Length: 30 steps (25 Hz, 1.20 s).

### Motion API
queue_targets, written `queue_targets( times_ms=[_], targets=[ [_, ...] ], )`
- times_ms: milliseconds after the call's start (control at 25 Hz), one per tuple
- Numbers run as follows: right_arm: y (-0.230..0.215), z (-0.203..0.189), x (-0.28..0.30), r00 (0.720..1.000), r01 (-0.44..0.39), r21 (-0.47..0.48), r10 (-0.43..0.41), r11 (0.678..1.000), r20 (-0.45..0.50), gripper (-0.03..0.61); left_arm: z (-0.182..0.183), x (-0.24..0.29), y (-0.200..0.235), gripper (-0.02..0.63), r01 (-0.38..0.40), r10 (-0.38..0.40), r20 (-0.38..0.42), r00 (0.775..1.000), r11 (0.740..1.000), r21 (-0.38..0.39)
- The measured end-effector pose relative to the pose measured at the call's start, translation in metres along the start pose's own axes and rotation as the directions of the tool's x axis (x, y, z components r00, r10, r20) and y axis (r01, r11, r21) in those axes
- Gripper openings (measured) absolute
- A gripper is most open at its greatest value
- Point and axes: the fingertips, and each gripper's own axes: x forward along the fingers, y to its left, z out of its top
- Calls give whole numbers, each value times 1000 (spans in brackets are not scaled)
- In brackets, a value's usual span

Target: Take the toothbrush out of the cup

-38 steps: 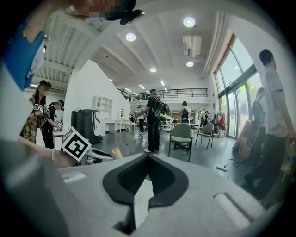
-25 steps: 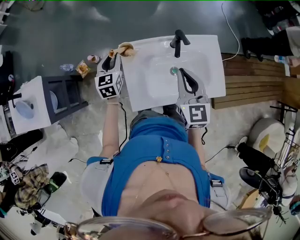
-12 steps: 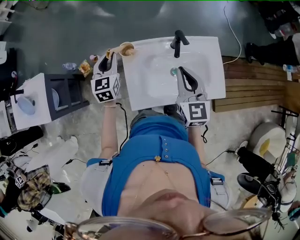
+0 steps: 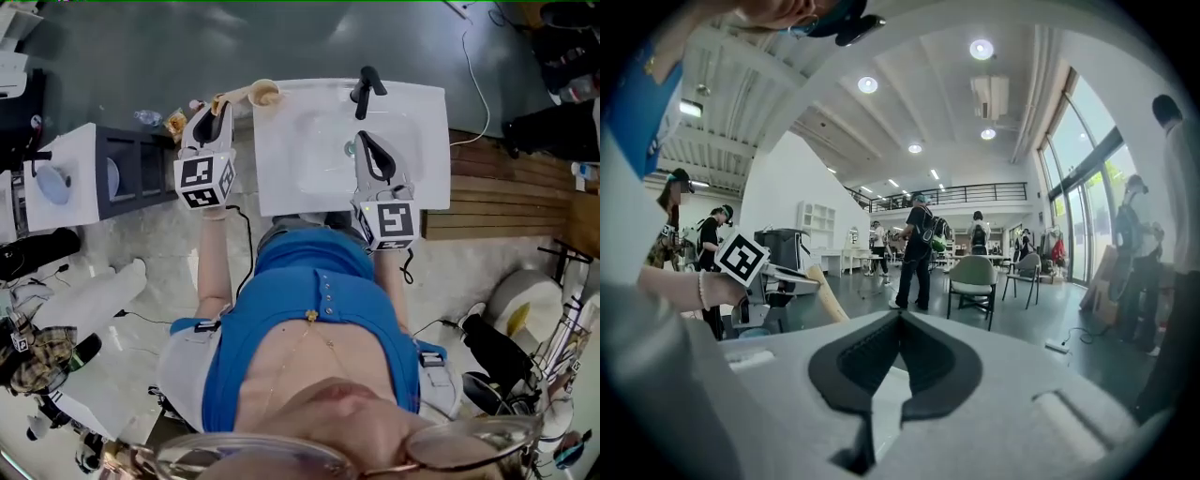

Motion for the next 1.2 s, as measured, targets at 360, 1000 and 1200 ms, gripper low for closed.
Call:
queue_targets(
  times_ms=[360, 1000, 1200],
  targets=[
    [12, 0, 7, 997, -78, -16, 78, 997, 8, 2, 13, -41, 1, 54, -13, 13, 13, 1000, 1000, -15],
    [27, 2, 21, 988, -151, -28, 151, 988, 10, 2, -44, -69, -21, 53, 120, -131, -245, 961, 991, -59],
    [30, 1, 25, 987, -160, -25, 160, 987, 5, 2, -62, -67, -33, 52, 179, -197, -322, 926, 980, -85]
  ],
)
